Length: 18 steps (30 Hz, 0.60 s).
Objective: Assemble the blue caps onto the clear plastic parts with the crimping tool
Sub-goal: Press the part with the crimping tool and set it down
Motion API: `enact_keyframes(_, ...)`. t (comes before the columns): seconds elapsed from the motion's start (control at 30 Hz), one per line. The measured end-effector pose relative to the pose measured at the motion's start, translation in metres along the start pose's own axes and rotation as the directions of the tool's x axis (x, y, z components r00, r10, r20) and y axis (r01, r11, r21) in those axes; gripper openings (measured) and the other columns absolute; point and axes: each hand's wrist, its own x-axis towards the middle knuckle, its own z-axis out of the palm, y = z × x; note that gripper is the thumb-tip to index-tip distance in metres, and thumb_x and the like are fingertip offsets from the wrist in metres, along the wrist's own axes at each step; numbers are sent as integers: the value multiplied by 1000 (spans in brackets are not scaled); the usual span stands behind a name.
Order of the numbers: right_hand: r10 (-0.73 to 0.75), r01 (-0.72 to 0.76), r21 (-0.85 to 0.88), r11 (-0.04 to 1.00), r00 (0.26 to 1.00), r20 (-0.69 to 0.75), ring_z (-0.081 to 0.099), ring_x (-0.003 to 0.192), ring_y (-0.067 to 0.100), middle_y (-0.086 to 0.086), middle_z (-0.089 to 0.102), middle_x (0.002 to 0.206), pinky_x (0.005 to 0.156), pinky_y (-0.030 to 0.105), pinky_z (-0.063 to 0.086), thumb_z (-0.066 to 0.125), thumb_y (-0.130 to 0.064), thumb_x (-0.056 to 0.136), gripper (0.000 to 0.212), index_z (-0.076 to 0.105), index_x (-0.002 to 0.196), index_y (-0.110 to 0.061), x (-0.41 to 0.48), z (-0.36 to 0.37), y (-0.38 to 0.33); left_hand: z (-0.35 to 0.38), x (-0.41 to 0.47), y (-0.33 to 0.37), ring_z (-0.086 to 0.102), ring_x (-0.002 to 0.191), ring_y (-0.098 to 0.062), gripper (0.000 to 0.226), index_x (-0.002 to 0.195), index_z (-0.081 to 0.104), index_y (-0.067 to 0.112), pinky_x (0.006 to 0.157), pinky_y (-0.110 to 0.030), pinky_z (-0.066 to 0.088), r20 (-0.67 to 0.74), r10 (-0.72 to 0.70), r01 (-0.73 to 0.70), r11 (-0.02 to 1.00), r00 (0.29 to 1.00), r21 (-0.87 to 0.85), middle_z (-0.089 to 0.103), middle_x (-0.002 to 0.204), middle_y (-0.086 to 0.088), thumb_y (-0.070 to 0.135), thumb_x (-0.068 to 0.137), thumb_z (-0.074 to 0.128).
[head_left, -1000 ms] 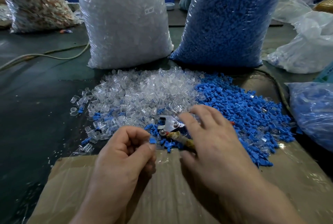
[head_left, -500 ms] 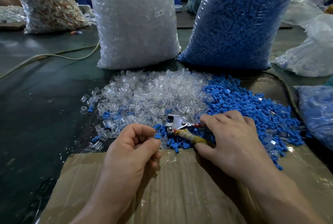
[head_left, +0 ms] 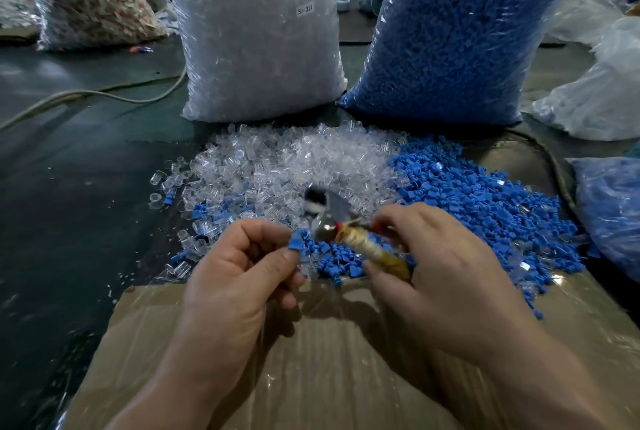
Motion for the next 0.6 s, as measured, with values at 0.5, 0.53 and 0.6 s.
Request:
enact_keyframes(0.5, -66, 71, -32, 997, 988, 140, 44, 108, 3, -22, 48, 114, 88, 18, 33, 44, -58, 76, 59, 43, 132, -37, -3, -3, 6, -7, 5, 2, 62, 62, -15, 16, 89, 72, 22, 49, -20, 51, 58, 161, -164, 984, 985, 63, 67, 73, -7, 11, 79, 67)
enact_keyframes(0.53, -70, 75, -33, 997, 988, 141, 44, 107, 3, -23, 48, 113, 87, 17, 33, 43, -59, 76, 59, 43, 131, -37, -4, -3, 7, -6, 5, 1, 62, 61, -15, 15, 89, 72, 23, 48, -20, 51, 48, 163, -166, 983, 985, 73, 67, 72, -7, 12, 79, 68)
enact_keyframes(0.6, -68, 75, -41, 996, 987, 143, 44, 105, 2, -24, 47, 112, 86, 17, 34, 43, -61, 77, 59, 42, 131, -39, -4, -3, 6, -6, 4, 1, 62, 60, -15, 15, 89, 72, 24, 49, -20, 51, 39, 166, -169, 982, 985, 86, 67, 71, -8, 14, 78, 69)
